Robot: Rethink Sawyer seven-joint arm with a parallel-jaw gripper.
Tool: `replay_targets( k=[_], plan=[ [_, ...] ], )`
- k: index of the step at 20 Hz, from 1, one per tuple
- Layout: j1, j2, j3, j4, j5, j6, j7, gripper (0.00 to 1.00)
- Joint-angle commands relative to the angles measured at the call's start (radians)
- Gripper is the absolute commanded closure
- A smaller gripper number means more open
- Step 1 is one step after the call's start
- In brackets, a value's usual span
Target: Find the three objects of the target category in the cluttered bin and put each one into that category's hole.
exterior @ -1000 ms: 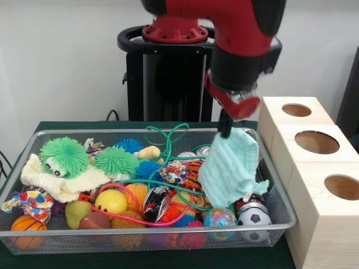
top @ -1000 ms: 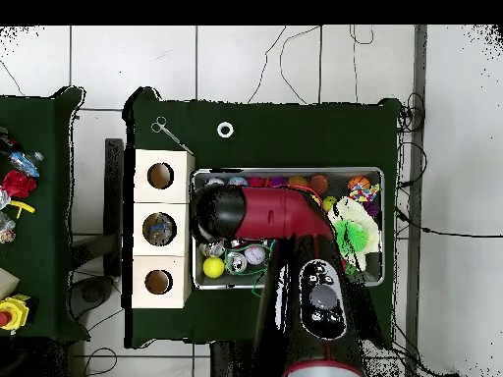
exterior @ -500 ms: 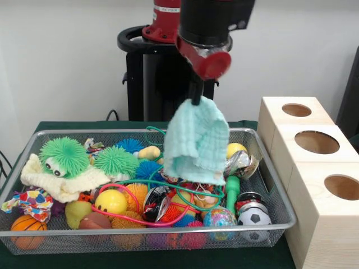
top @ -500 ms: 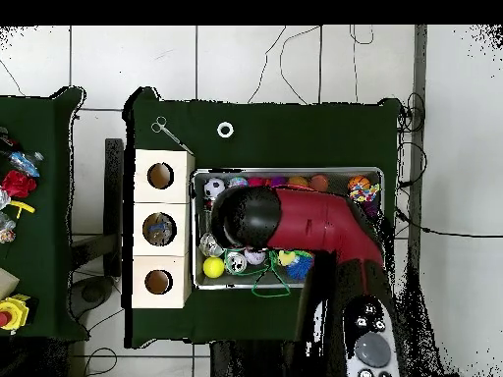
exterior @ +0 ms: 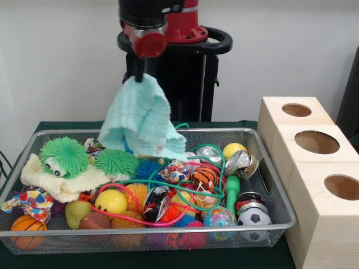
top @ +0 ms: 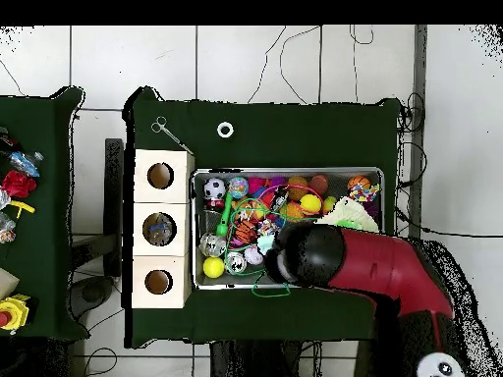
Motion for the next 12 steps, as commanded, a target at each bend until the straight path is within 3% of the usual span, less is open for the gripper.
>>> replay_targets(
  k=[1, 4, 9, 12],
  plan=[
    [-0.066, -0.040, 0.119, 0.155, -0.085, -0.038, -0.398, 1.00],
    [-0.059, -0.020, 0.126, 0.135, -0.090, -0.036, -0.362, 1.00],
    [0.001, 0.086, 0.110, 0.047, -0.098, -0.065, -0.212, 1.00],
    [0.013, 0.102, 0.103, 0.032, -0.093, -0.065, -0.195, 1.00]
  ],
)
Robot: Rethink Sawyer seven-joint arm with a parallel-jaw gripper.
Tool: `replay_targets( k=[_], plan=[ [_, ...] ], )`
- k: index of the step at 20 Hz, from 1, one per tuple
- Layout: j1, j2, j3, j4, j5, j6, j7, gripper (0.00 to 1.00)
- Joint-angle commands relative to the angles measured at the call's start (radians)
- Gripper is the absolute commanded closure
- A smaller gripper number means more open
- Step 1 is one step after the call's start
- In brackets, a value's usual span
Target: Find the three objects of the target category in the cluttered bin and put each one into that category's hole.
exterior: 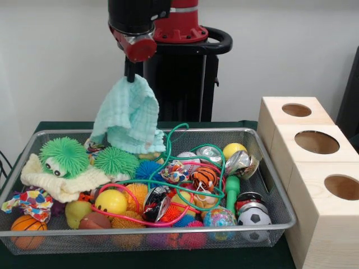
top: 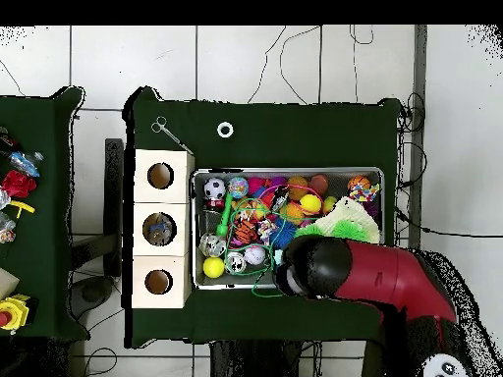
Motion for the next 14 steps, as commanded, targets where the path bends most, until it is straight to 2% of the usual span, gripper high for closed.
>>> replay_targets(
  k=[1, 9, 14],
  plan=[
    [0.033, 0.076, 0.097, -0.005, -0.048, -0.061, -0.113, 1.00],
    [0.039, 0.072, 0.097, -0.021, -0.024, -0.033, -0.112, 1.00],
    [0.055, 0.093, 0.099, -0.056, 0.002, -0.013, -0.071, 1.00]
  ],
)
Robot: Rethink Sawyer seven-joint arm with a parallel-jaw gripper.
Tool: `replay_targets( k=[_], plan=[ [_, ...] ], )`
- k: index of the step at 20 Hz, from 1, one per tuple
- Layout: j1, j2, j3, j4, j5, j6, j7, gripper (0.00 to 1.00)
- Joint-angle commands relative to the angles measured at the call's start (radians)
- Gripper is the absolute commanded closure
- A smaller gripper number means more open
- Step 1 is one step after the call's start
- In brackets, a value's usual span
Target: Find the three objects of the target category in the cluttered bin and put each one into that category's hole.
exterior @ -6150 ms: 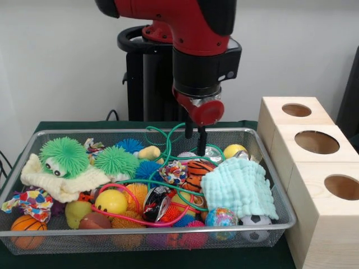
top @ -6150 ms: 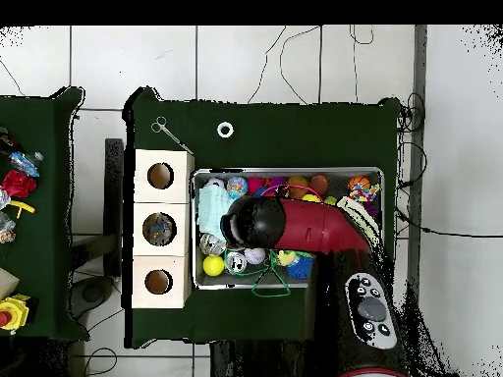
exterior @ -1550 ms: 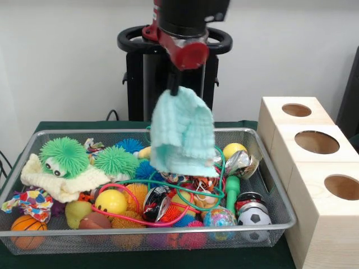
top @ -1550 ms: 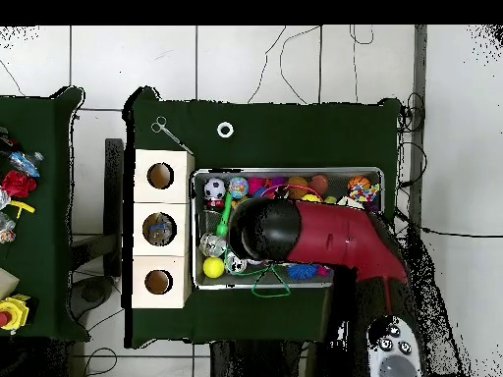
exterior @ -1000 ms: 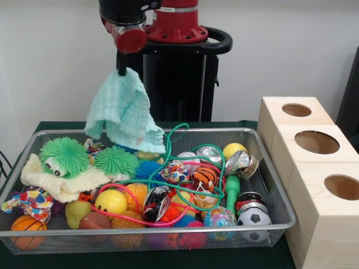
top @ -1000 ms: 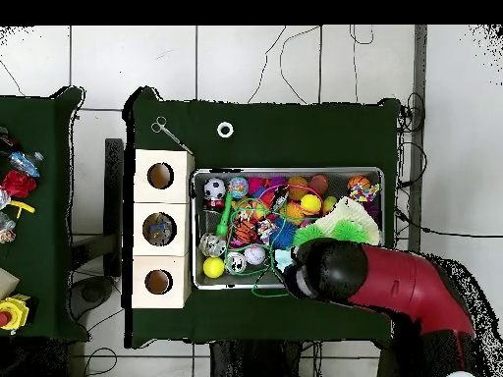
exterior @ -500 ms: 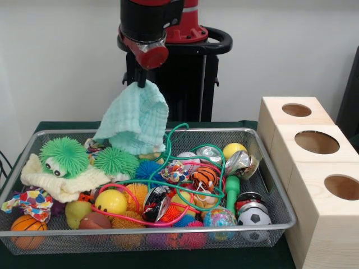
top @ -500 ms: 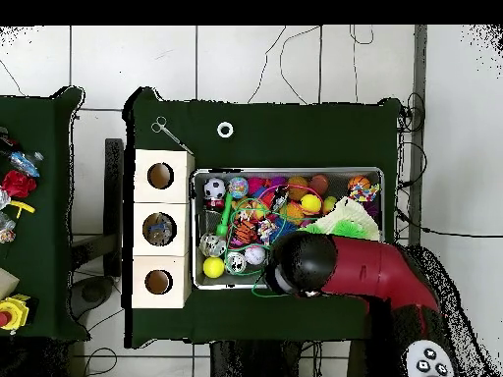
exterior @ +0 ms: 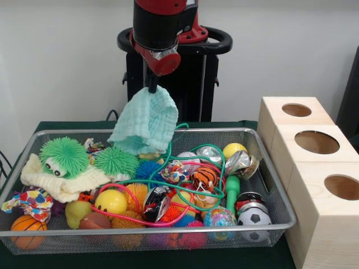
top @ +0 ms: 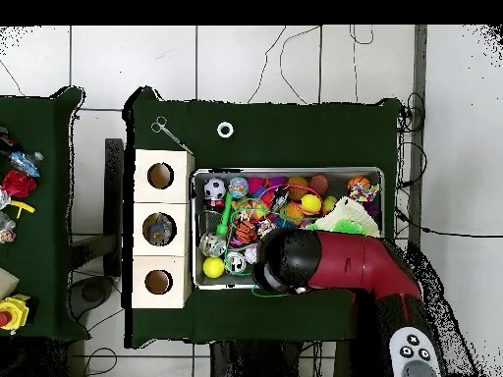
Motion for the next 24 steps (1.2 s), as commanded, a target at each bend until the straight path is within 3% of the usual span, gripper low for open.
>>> replay_targets(
  k=[1, 7, 9, 20, 24],
  plan=[
    [0.011, 0.045, 0.077, -0.055, 0.010, -0.003, -0.067, 1.00],
    [0.041, 0.031, 0.092, -0.108, 0.125, 0.100, 0.023, 1.00],
    [0.062, 0.036, 0.085, -0.130, 0.157, 0.087, 0.071, 1.00],
    [0.217, 0.143, 0.002, -0.288, 0.235, 0.097, 0.244, 1.00],
    [0.259, 0.169, -0.031, -0.300, 0.247, 0.073, 0.248, 1.00]
  ],
)
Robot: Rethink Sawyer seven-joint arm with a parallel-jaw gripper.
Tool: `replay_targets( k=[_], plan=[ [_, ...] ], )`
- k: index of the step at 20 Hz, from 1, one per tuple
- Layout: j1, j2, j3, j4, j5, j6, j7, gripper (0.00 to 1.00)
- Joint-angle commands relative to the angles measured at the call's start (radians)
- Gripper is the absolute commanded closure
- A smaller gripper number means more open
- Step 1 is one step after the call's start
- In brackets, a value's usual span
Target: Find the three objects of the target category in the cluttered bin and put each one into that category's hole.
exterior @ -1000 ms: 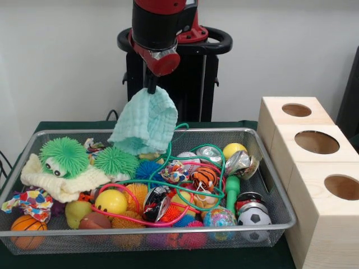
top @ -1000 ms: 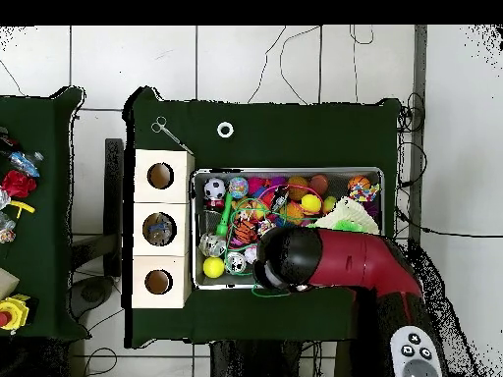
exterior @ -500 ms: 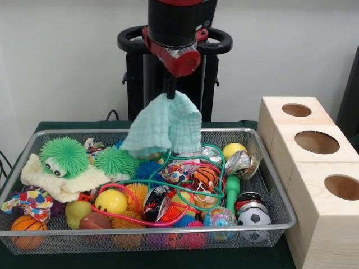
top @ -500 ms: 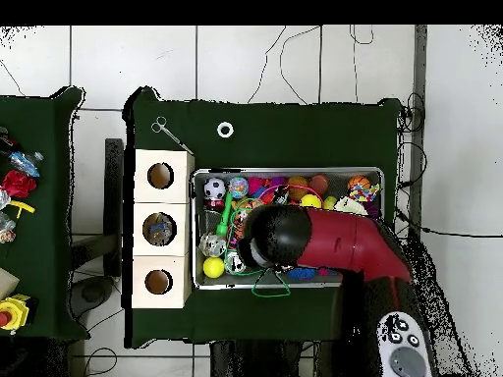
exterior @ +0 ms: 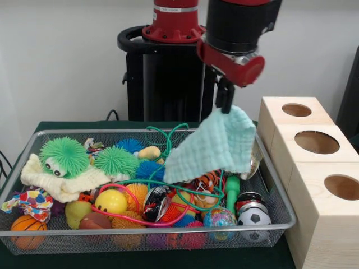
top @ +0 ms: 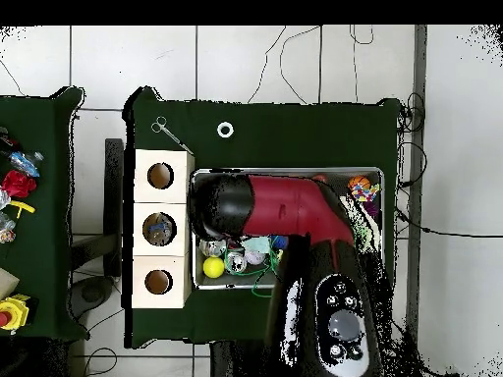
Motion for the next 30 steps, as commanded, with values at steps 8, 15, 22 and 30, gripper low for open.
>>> replay_targets(
  k=[8, 15, 22, 30],
  plan=[
    [0.034, 0.055, -0.049, 0.021, 0.070, -0.024, 0.140, 0.00],
    [-0.044, -0.025, -0.029, 0.160, 0.051, -0.096, -0.012, 0.00],
    [-0.206, -0.085, 0.058, 0.354, -0.031, -0.289, -0.237, 0.00],
    [-0.379, -0.087, 0.153, 0.451, -0.165, -0.414, -0.331, 0.00]
  ],
)
